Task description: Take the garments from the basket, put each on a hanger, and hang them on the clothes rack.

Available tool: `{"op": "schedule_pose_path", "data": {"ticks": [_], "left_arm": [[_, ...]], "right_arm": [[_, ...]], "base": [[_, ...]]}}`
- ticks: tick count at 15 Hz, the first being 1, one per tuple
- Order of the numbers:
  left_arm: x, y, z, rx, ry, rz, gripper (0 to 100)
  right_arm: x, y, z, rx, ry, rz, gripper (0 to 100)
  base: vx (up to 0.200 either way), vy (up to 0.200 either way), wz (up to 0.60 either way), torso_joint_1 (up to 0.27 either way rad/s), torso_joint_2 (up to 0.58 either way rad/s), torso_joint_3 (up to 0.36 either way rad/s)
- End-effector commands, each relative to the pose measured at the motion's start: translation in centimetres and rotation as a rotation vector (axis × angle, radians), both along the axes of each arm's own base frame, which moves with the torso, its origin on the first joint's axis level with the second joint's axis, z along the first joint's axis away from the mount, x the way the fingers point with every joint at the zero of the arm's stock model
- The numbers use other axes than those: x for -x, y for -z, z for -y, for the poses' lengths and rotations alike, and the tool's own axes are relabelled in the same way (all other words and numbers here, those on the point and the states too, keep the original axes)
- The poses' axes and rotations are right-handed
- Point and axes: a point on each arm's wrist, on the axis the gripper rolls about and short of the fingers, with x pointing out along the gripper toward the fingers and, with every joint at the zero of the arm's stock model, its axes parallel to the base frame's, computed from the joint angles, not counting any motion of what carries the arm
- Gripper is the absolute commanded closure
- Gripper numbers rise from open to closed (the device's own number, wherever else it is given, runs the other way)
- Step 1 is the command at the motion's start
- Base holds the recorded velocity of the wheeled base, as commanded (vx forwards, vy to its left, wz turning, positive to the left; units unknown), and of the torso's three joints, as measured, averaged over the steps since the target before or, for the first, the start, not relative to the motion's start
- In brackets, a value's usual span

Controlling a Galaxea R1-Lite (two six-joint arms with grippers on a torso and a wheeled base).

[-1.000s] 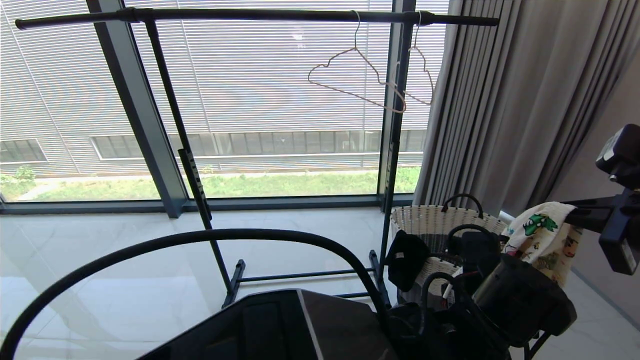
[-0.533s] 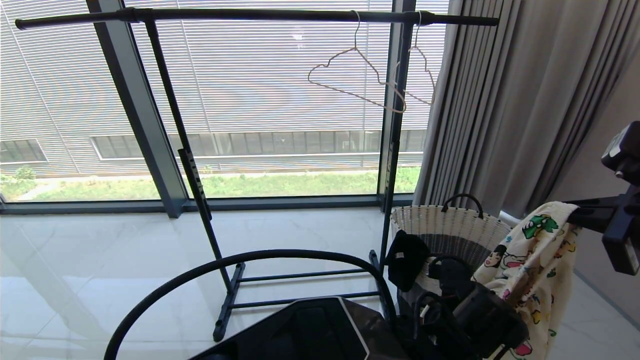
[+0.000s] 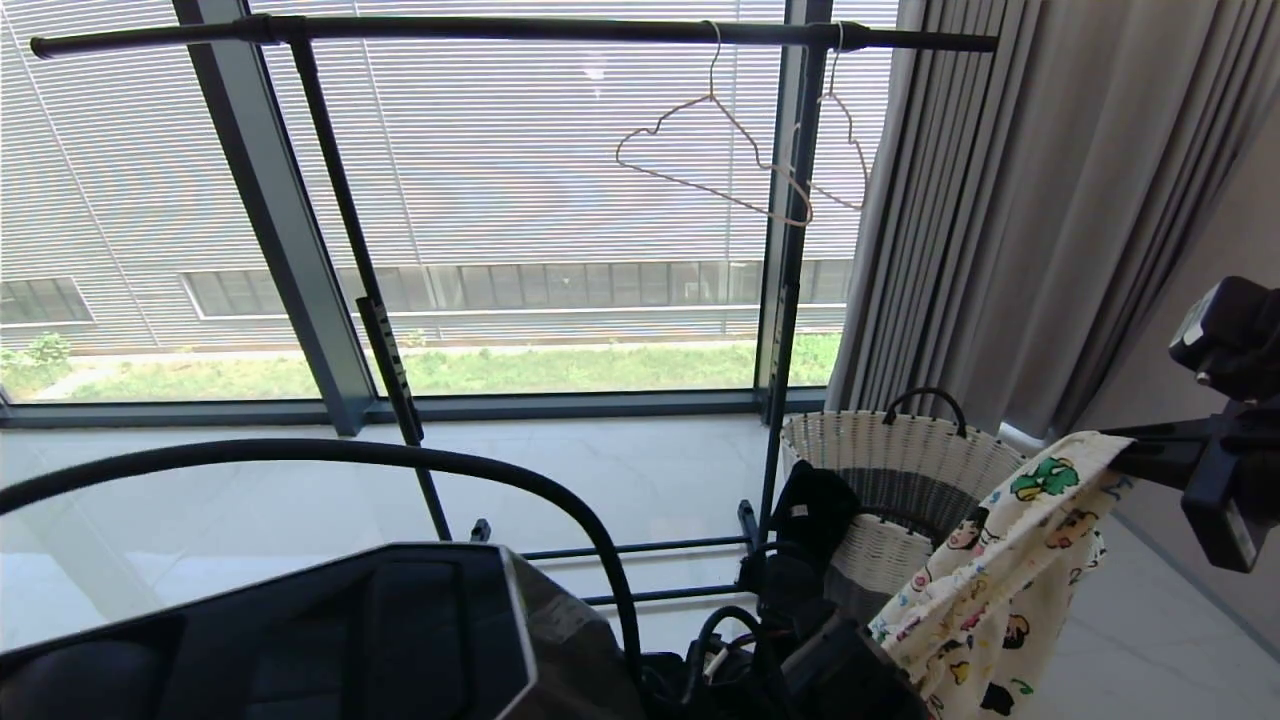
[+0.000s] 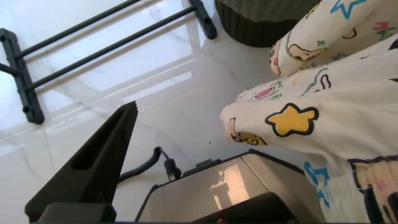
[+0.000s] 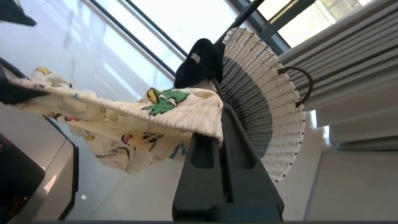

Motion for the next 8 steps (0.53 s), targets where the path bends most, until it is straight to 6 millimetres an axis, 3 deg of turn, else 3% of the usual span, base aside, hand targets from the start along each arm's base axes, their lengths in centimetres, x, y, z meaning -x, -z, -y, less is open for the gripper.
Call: {"op": "schedule_pose_path", "data": {"ticks": [1, 7, 8], "left_arm": [[1.4, -4.5, -3.2, 0.034, -0.015, 0.060, 0], [1.6, -7.5, -8.1, -0.038, -0.004, 0.126, 0], [1.8, -7.8, -8.4, -0.039, -0.001, 0.131, 100]], "right_arm": [[0.1, 0.9, -0.2, 0.007, -0.024, -0.031, 100], [-0.3, 1.6, -0.4, 0.002, -0.043, -0.051, 100], [-0.4, 1.7, -0.5, 0.001, -0.046, -0.050, 100]], "base": [[0.000, 0.000, 0.00, 0.000, 0.00, 0.000], [0.000, 0.000, 0.00, 0.000, 0.00, 0.000], [0.000, 0.000, 0.00, 0.000, 0.00, 0.000]]}}
